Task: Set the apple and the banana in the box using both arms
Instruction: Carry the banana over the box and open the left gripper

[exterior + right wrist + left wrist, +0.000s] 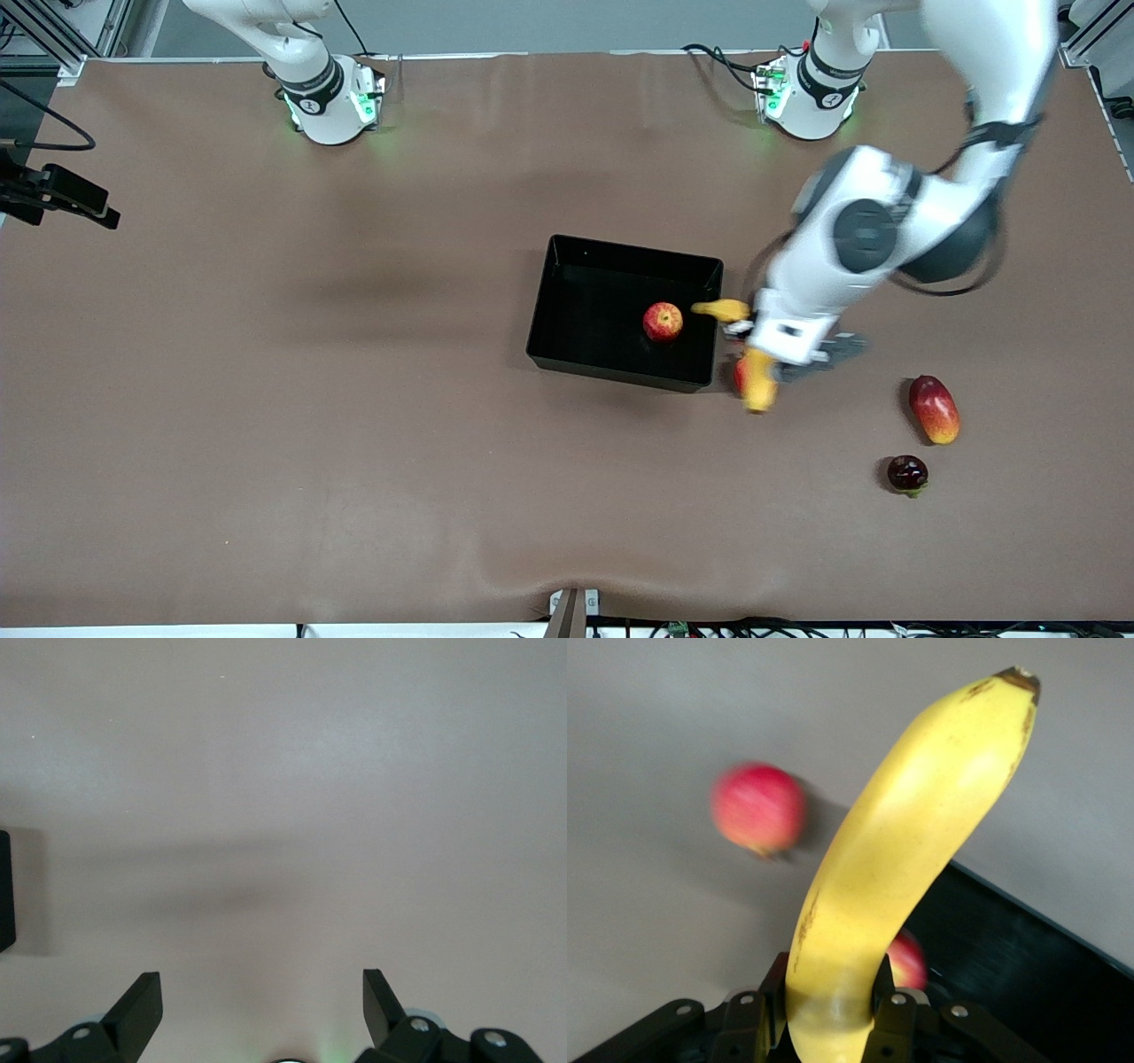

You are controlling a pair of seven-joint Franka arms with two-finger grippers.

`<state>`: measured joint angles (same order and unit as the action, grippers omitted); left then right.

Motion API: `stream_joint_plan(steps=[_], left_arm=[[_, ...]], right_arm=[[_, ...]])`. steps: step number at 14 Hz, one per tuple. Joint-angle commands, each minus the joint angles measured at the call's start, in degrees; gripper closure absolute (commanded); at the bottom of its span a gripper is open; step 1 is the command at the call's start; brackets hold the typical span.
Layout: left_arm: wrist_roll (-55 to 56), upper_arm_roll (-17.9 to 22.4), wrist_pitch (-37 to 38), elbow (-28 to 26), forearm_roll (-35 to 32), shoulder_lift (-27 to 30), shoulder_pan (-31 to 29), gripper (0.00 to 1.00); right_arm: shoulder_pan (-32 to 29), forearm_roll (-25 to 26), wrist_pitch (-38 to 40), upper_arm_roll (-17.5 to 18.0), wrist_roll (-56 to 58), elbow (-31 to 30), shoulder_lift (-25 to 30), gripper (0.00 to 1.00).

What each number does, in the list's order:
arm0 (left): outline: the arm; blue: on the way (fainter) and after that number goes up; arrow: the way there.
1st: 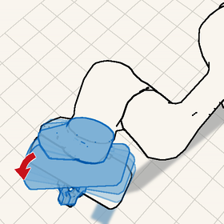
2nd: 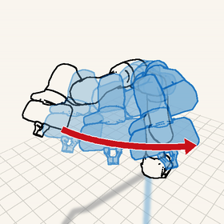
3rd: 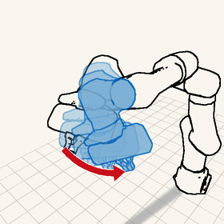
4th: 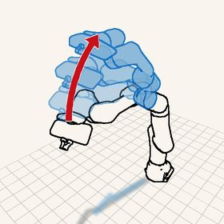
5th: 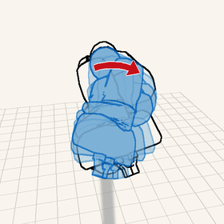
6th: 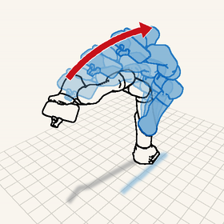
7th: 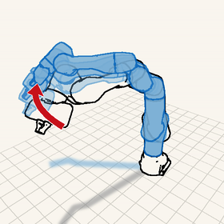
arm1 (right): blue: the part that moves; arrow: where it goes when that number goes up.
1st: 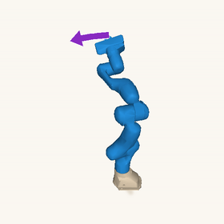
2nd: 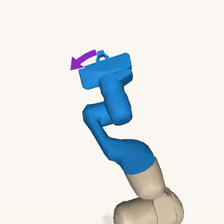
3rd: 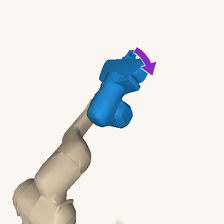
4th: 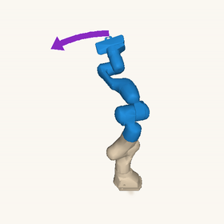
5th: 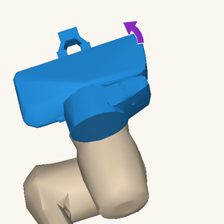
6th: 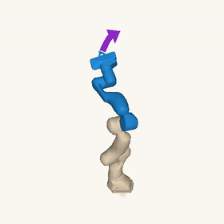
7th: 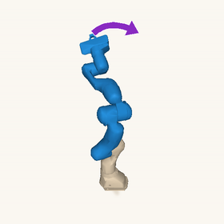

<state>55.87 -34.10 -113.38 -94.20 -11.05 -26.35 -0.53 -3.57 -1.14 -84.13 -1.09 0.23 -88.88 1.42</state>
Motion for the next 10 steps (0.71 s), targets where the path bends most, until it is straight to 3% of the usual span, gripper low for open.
stream_joint_plan(steps=[1,5,10], left_arm=[[2.66,0.35,0.27,7.35,-1.08,-7.99,5.35,1.00],[6.95,3.34,-2.29,7.28,-2.30,-9.77,13.17,1.00],[17.50,3.52,-1.85,2.54,-4.16,-9.50,17.05,1.00]], right_arm=[[-0.21,0.69,0.90,0.74,-0.14,0.98,0.34,0.00],[-0.12,0.70,0.72,1.00,-0.23,1.07,0.25,0.00],[-0.47,0.43,2.03,0.91,0.21,1.07,0.34,0.00]])
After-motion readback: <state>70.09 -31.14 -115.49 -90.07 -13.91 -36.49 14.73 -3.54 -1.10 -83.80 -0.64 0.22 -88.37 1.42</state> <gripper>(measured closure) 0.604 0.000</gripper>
